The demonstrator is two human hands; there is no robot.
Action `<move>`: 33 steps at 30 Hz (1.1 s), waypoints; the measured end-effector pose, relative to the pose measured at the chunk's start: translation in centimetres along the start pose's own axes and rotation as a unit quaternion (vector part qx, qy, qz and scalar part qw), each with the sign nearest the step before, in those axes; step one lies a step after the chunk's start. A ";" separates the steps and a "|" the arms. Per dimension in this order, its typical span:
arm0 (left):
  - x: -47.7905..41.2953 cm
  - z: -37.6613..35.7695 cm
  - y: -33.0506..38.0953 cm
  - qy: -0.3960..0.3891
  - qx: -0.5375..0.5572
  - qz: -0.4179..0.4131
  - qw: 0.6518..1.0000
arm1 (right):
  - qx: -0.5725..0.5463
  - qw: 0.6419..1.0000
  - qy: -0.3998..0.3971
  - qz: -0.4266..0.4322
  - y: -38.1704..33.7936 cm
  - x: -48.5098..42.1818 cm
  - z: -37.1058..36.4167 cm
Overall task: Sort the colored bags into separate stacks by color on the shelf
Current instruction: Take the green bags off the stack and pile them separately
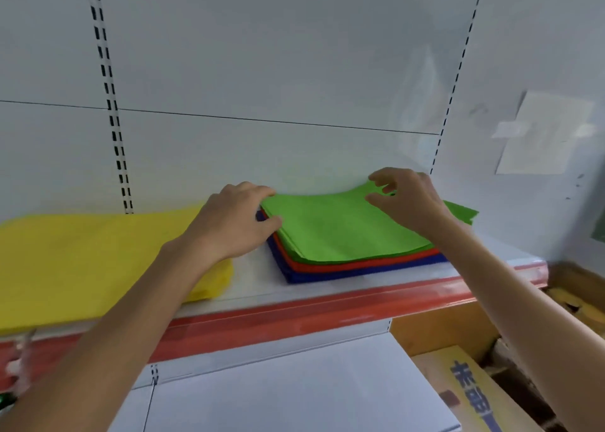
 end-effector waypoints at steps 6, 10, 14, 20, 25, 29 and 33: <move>-4.5 -4.2 3.0 -0.072 -0.068 0.101 0.990 | 0.051 0.998 -0.023 0.031 6.2 -6.9 1.3; -5.1 -7.0 2.5 -0.185 -0.089 0.203 0.957 | 0.122 0.989 -0.081 0.008 10.1 -10.1 0.6; -5.2 -8.1 2.0 -0.218 -0.058 0.233 0.946 | 0.143 0.980 -0.139 0.010 11.6 -11.8 -0.7; -5.6 -8.3 2.5 -0.235 -0.082 0.231 0.941 | 0.117 0.984 -0.126 0.038 12.1 -12.7 -0.9; -5.7 -8.5 2.7 -0.248 -0.091 0.236 0.935 | 0.114 0.988 -0.105 0.023 12.4 -12.8 -0.5; -5.8 -8.8 2.4 -0.252 -0.083 0.219 0.939 | 0.099 0.992 -0.076 0.020 12.3 -12.6 -0.1; -6.0 -8.7 3.1 -0.253 -0.100 0.195 0.942 | 0.088 0.994 -0.054 0.023 12.2 -12.2 0.2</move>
Point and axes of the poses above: each hand's wrist, its own x-axis away from the middle knuckle, its own z-axis out of the back of the hand, y = z × x, the point moved 3 cm from there along -x, towards the middle knuckle, and after that the axes turned 11 degrees about -z, right-handed, at the moved point
